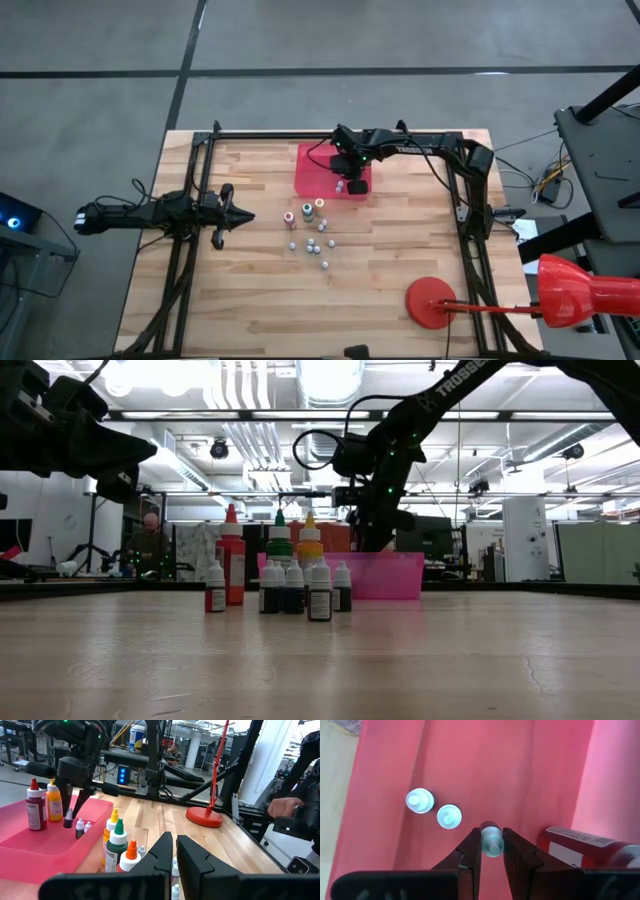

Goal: Pick & Place food coloring
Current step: Put the small purple food coloring bottle into the pink bin

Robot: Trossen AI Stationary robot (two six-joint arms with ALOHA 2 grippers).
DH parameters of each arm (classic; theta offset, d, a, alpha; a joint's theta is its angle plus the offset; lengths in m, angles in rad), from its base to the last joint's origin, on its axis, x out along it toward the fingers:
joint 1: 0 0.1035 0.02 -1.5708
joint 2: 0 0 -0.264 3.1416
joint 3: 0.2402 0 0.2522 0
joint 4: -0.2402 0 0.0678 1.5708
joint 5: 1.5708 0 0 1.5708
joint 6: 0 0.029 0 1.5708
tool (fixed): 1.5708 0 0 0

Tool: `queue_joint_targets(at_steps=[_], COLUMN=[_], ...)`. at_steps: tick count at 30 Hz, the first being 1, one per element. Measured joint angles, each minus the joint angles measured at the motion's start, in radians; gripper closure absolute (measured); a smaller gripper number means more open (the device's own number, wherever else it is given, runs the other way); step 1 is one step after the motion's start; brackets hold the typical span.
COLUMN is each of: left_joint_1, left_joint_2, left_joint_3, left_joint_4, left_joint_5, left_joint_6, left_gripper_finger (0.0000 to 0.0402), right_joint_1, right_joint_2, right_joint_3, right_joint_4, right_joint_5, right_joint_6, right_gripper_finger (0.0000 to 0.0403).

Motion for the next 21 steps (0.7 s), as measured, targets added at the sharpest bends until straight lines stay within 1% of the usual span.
queue_joint_targets(at_steps=[21], left_joint_1=[0.0], left_joint_2=[0.0], left_joint_3=[0.0], left_joint_4=[0.0], left_joint_5=[0.0], left_joint_6=[0.0], left_gripper_finger=[0.0402], right_joint_1=[0.0], right_joint_2=[0.02], right_joint_3=[0.0], right_joint_4=[0.011], right_joint_5=[-0.003], right_joint_6=[0.0], right_gripper_finger=[0.0348])
